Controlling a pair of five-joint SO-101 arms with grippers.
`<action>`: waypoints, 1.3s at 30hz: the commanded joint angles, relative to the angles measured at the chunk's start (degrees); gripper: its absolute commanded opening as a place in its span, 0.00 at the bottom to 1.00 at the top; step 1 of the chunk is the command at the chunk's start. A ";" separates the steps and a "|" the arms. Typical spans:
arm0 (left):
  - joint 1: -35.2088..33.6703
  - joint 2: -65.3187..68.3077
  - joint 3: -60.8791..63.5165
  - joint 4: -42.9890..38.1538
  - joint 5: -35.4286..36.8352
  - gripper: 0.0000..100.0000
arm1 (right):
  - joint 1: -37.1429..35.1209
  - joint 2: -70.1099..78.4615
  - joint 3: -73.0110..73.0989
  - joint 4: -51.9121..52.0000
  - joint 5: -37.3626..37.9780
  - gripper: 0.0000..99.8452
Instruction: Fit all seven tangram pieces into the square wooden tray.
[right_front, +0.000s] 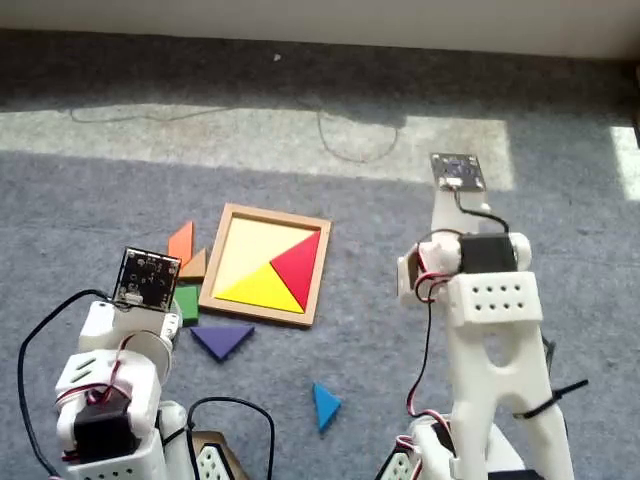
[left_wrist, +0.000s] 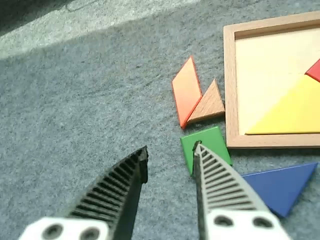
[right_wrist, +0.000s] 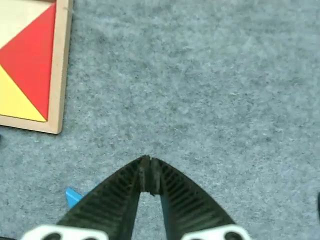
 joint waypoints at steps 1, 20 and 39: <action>2.68 -1.36 -8.04 5.27 -1.41 0.19 | 5.67 -8.75 11.65 -6.81 0.70 0.00; 16.04 28.09 -25.54 7.82 -4.84 0.20 | 24.13 -19.47 42.15 -30.29 0.70 0.00; 21.23 66.77 -33.10 6.59 -4.22 0.31 | 26.59 -19.56 48.04 -30.99 0.70 0.00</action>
